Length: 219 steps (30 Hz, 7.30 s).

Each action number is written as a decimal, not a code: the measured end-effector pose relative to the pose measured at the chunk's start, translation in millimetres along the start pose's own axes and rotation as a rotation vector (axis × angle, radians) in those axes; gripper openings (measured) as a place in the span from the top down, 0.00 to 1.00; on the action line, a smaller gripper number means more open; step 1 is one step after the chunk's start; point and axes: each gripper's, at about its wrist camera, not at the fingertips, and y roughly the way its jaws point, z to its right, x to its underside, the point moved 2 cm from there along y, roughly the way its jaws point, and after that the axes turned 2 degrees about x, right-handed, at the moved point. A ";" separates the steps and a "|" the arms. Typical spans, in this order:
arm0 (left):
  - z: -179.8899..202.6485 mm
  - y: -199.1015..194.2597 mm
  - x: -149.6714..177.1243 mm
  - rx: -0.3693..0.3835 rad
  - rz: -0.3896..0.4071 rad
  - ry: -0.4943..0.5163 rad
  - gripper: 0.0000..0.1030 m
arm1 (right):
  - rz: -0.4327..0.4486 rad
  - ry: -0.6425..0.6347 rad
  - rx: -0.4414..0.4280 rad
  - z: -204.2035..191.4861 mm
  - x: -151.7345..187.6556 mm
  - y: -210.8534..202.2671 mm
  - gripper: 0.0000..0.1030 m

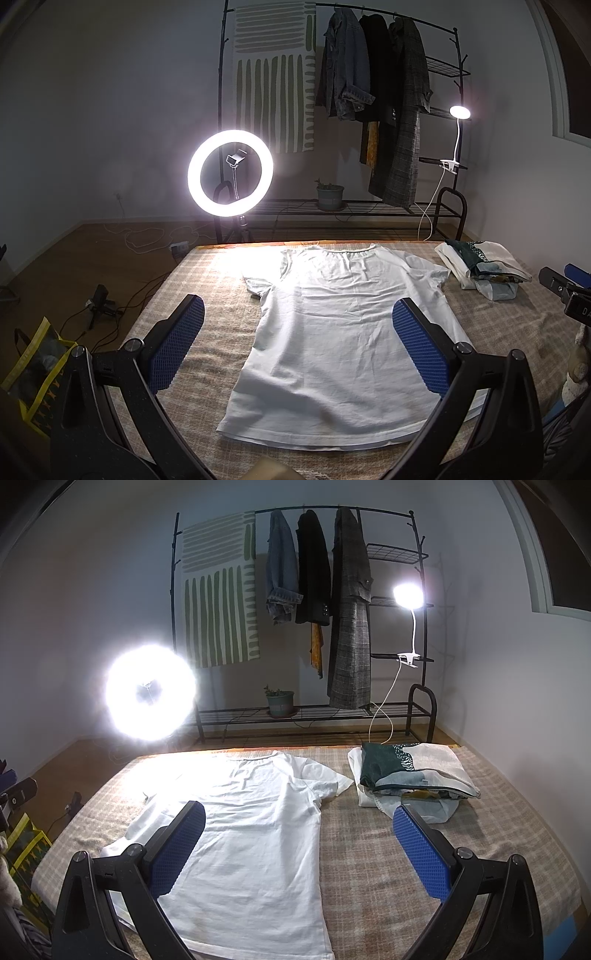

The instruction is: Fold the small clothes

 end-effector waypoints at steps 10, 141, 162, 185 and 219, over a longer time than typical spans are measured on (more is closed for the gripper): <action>-0.5 -0.2 -0.1 -0.001 -0.002 -0.002 0.00 | 0.000 0.000 0.002 -0.8 0.4 0.1 0.00; 26.7 5.2 104.5 0.439 -0.269 -0.082 0.75 | -0.554 0.144 -0.312 7.3 -63.7 230.0 0.58; -90.9 -14.0 62.8 0.161 -0.190 -0.450 0.75 | -0.705 0.007 -0.396 -141.7 85.7 79.4 0.58; -51.3 68.9 80.1 0.162 -0.361 -0.349 0.75 | -0.828 0.079 -0.426 -112.9 137.2 146.8 0.74; 190.5 118.9 126.5 0.481 -0.444 0.095 0.89 | -0.470 0.321 -0.278 166.2 55.2 81.8 0.57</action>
